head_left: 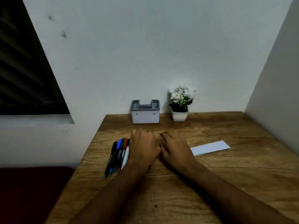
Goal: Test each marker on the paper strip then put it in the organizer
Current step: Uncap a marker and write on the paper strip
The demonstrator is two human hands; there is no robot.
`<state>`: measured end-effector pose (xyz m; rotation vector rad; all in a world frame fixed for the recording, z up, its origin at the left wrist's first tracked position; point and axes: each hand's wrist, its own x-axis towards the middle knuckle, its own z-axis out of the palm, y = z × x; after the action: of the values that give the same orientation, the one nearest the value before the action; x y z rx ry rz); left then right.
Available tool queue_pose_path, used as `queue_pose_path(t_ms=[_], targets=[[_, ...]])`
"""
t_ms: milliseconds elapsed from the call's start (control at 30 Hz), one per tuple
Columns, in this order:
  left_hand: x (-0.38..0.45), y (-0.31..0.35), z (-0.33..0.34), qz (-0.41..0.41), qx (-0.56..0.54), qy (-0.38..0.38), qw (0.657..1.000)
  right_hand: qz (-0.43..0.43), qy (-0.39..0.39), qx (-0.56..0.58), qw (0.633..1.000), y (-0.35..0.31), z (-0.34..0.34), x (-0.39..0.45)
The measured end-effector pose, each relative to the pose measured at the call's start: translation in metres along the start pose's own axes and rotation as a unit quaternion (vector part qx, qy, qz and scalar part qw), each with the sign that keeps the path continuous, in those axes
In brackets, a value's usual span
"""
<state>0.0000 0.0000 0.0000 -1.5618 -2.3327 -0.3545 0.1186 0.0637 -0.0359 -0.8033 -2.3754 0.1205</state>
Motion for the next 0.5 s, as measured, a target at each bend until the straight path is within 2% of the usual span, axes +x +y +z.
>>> queue_pose_path(t_ms=[167,500], targets=[[-0.001,-0.002,0.01,-0.006,-0.006,-0.02,1.0,0.025,-0.06,-0.001,0.998,0.0,0.002,-0.002],[0.008,0.008,0.006,-0.023,-0.071,-0.03,0.997,0.062,-0.037,0.071,0.995,0.001,-0.009,0.004]])
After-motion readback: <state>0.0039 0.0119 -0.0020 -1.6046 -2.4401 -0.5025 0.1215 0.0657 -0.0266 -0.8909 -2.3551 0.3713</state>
